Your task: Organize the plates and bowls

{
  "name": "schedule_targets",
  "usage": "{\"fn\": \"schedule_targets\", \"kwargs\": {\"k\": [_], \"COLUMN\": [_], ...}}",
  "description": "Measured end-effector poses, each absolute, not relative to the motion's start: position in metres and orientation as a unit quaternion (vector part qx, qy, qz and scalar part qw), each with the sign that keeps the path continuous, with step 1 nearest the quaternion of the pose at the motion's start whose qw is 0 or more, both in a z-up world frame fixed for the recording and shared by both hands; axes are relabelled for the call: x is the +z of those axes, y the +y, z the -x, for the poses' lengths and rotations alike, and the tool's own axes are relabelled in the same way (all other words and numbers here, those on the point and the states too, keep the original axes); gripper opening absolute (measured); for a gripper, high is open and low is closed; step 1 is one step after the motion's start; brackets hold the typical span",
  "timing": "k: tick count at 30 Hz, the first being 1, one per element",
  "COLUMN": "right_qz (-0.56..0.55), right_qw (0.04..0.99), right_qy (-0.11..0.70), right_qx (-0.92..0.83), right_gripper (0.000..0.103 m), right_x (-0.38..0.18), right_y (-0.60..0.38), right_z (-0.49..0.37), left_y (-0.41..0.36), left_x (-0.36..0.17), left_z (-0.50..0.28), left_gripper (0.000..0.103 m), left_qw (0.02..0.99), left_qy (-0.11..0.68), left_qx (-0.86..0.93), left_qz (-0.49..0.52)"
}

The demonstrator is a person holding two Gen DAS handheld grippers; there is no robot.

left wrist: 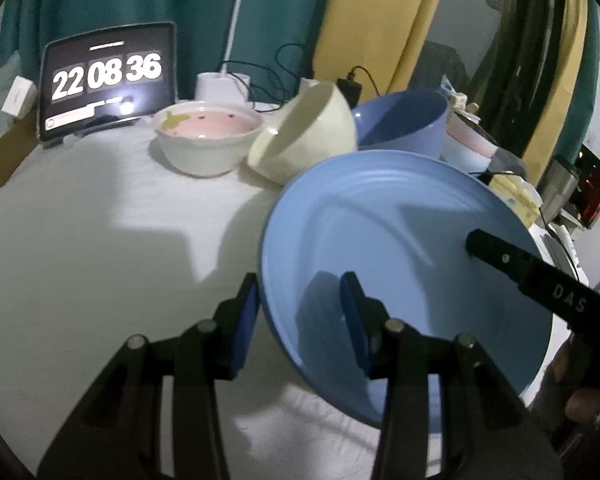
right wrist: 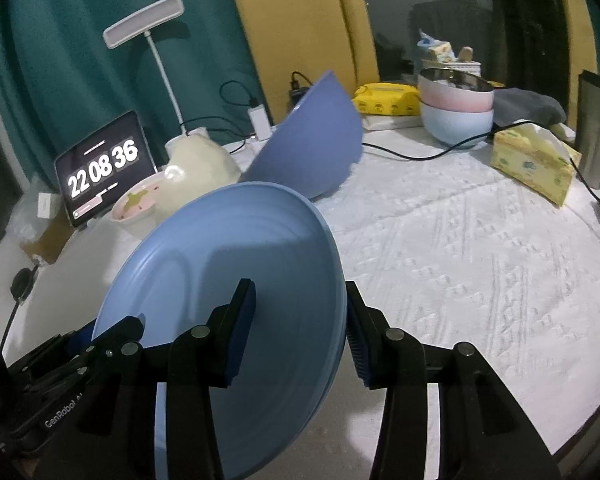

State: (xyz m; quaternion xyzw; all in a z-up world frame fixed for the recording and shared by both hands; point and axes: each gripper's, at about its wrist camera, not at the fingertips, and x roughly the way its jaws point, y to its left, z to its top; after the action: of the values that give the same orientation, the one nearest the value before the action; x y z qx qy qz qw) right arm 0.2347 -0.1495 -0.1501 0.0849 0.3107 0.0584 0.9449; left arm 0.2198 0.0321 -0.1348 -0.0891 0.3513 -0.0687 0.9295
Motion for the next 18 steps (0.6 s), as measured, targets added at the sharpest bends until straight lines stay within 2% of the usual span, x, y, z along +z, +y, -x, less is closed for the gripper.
{"fn": "schedule_targets", "kwargs": {"k": [18], "right_qz": [-0.063], "right_qw": [0.937], "right_qy": [0.332], "right_qx": [0.093], "right_gripper": [0.047], "right_x": [-0.155], "right_y": [-0.082], "right_z": [-0.246], "left_y": [0.093], "left_x": [-0.142], "left_z": [-0.205], "left_gripper": [0.042], "left_qw": [0.929], "left_qy": [0.352], "left_qx": [-0.024], "left_qz": [0.109]}}
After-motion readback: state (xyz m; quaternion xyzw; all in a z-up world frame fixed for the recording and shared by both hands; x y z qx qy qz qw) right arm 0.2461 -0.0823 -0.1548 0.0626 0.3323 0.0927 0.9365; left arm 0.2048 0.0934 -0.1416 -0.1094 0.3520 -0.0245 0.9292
